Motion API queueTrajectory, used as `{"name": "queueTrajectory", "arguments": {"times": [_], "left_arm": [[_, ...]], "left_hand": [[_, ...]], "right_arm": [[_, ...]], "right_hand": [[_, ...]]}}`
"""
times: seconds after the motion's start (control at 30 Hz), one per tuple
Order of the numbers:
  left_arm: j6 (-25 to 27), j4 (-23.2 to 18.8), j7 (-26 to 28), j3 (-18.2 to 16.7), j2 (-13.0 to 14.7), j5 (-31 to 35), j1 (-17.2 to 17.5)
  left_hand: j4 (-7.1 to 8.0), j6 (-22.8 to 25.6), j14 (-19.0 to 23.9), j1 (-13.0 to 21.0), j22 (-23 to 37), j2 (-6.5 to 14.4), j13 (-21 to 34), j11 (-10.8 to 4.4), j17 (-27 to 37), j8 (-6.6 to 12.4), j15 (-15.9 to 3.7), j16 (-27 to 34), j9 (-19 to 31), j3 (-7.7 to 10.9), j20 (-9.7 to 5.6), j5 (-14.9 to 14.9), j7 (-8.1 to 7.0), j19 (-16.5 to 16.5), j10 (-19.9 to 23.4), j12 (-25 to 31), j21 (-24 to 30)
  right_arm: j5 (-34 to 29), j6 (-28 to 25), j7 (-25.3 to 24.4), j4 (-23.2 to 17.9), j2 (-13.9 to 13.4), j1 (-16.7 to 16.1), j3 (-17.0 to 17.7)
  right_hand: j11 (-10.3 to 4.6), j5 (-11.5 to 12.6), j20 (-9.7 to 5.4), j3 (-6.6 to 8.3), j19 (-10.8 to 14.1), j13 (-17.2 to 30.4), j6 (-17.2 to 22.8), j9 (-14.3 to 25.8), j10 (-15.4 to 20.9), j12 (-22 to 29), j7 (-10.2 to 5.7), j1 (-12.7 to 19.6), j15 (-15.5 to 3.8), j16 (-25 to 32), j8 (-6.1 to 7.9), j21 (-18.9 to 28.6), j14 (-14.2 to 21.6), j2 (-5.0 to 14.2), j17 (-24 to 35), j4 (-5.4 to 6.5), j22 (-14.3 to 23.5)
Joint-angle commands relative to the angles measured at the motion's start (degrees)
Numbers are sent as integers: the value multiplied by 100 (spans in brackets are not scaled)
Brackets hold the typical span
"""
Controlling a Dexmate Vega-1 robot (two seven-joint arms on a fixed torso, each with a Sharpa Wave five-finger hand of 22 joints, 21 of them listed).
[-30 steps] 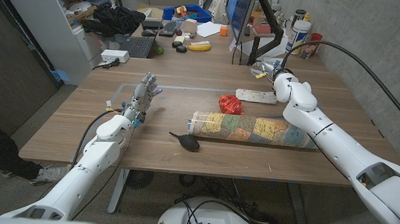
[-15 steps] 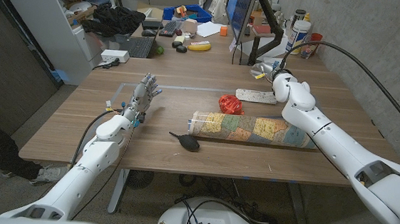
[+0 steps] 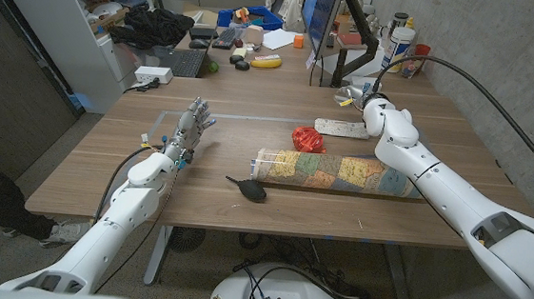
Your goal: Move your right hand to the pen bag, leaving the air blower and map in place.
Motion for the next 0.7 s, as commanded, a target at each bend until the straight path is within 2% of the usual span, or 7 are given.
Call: {"name": "queueTrajectory", "arguments": {"times": [0.03, 0.7], "left_arm": [[-30, 71, -46, -15, -8, -16, -32], [-62, 177, -110, -36, -13, -37, -73]], "left_hand": [[1, -219, -369, 39, 18, 623, 10, 36, 12, 8, -148, 28, 28, -29, -281, 43, 5, -621, -169, 28, -19], [1, -218, -367, 39, 17, 626, 10, 26, 12, 6, -149, 27, 28, -34, -278, 47, 5, -616, -167, 27, -33]], "right_arm": [[-38, -59, 52, 40, 16, 39, -54], [-104, -112, 131, 155, 69, 107, -167]], "right_hand": [[9, -4, -160, 36, 71, 10, 44, 30, 51, -20, -6, 82, -194, 26, -32, -21, 34, 61, 31, 14, 13], [8, -5, -159, 40, 90, 11, 57, 31, 68, -29, -6, 100, -193, 23, -37, -30, 47, 62, 33, 27, 14]]}}
